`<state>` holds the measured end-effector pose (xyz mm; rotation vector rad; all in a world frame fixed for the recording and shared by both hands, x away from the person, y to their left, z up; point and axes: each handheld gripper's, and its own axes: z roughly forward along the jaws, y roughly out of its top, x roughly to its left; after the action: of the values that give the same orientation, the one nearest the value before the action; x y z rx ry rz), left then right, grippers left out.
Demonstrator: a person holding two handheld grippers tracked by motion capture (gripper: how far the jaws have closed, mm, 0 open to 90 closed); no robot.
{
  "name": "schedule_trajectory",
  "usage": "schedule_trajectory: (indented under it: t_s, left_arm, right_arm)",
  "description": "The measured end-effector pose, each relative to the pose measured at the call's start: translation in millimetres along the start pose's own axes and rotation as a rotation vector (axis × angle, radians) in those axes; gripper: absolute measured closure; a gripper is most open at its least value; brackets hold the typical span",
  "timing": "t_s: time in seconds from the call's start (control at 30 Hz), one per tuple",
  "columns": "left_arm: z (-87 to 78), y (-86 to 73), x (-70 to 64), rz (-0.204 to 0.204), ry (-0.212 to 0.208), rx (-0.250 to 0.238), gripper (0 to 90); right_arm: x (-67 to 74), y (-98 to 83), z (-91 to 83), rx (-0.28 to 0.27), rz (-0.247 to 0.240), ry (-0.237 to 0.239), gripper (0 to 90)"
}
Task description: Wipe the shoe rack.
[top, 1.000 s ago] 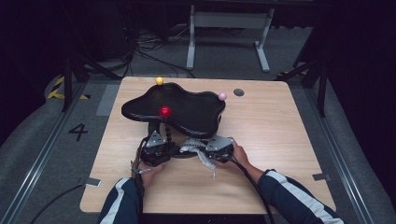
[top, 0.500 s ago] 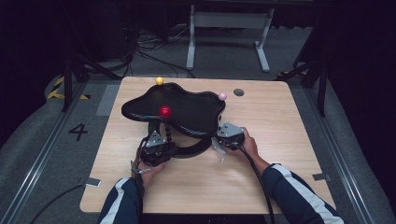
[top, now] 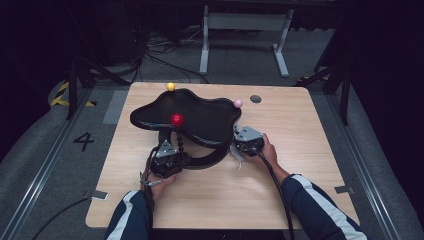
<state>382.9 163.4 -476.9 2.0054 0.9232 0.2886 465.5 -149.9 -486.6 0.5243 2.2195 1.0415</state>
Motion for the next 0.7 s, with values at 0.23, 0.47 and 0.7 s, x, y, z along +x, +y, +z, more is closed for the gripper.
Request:
schedule_trajectory:
  t_s: [0.23, 0.47, 0.7]
  left_arm:
    - [0.1, 0.0, 0.0, -0.001, 0.0, -0.001, 74.0]
    - [0.0, 0.1, -0.2, 0.0, 0.0, 0.002, 74.0]
    - [1.9, -0.5, -1.7, -0.005, 0.011, -0.016, 73.9]
  right_arm:
    - [5.9, 2.3, -4.9, -0.019, -0.007, 0.095, 78.5]
    - [27.4, 10.5, -9.7, -0.046, -0.033, 0.186, 78.4]
    - [58.0, 23.1, -13.7, -0.076, -0.075, 0.274, 78.2]
